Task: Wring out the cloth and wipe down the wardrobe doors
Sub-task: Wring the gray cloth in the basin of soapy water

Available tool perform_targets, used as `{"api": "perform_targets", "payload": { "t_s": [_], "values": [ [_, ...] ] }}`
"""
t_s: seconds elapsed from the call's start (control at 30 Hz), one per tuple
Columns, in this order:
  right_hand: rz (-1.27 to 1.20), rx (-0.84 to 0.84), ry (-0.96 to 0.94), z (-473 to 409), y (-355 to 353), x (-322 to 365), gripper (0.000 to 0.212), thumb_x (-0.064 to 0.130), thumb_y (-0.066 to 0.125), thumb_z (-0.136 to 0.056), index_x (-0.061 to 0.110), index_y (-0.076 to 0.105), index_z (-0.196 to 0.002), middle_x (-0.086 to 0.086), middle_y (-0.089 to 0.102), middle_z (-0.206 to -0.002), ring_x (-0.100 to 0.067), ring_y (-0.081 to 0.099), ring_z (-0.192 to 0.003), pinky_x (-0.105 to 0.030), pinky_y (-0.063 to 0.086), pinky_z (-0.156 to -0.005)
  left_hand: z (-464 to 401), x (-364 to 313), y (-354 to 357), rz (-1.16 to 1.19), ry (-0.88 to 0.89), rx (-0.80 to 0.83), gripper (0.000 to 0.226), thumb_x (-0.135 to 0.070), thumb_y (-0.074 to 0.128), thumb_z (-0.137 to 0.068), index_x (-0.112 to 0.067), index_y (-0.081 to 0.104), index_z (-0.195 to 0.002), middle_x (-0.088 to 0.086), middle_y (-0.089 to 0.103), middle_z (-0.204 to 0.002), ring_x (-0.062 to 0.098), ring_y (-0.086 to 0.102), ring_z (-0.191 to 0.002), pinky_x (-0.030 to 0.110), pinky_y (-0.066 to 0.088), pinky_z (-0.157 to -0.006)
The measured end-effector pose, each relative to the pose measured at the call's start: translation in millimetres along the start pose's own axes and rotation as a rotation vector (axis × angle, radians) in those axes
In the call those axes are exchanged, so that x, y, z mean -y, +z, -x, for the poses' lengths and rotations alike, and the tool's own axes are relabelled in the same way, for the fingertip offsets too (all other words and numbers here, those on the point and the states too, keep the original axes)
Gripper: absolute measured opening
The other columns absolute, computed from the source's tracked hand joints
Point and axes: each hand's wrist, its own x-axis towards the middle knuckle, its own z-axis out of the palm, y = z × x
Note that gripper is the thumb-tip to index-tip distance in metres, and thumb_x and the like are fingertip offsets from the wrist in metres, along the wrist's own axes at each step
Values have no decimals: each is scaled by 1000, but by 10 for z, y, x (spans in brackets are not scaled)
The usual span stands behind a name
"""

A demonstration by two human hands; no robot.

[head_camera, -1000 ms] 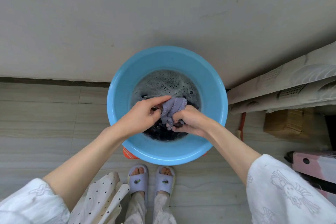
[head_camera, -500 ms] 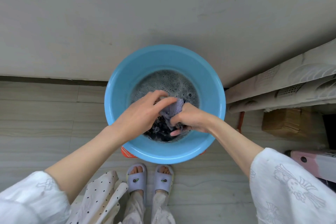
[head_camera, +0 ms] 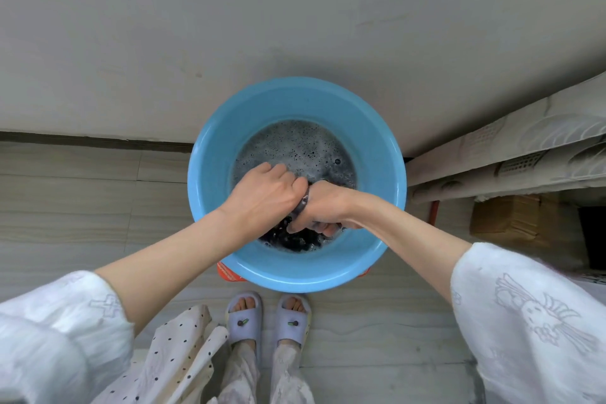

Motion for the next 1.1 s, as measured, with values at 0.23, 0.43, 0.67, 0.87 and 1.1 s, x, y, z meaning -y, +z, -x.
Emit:
{"api": "perform_targets", "payload": {
  "t_s": [0.23, 0.43, 0.67, 0.87, 1.1],
  "values": [
    [555, -341, -142, 32, 109, 67, 5, 14, 53, -87, 10, 56, -88, -18, 63, -98, -33, 59, -90, -27, 36, -64, -86, -140, -159, 48, -245, 372, 21, -12, 41, -92, -9, 52, -110, 8, 67, -109, 29, 64, -100, 30, 36, -66],
    [933, -468, -231, 54, 109, 65, 26, 5, 43, -89, 5, 54, -112, -17, 60, -110, -34, 57, -103, -34, 34, -69, -99, -168, -145, 325, -433, 510, 25, -17, 45, -91, -11, 57, -112, 10, 62, -114, 32, 59, -105, 34, 38, -71],
    [1197, -484, -387, 56, 71, 93, 26, 4, 39, -91, 2, 47, -116, -12, 66, -105, -32, 63, -97, -33, 34, -62, -69, -65, -168, 872, -575, 599, 27, -10, 50, -82, -13, 39, -57, 5, 48, -58, 23, 49, -52, 24, 38, -48],
    [1026, -490, -263, 104, -51, 175, 21, 5, 47, -85, 5, 54, -104, -13, 63, -103, -33, 59, -98, -33, 35, -65, 29, -3, -80, 1396, -637, 438, 12, -6, 58, -84, -13, 48, -86, 0, 43, -65, 14, 40, -56, 21, 41, -50],
    [46, -156, 204, 69, -144, -28, 29, 7, 58, -85, 10, 41, -62, -1, 37, -42, -13, 26, -31, -16, 22, -37, 190, -118, 61, 926, -453, -214, 51, 2, 58, -83, -9, 42, -130, 6, 48, -114, 15, 53, -99, 28, 42, -92]
  ]
}}
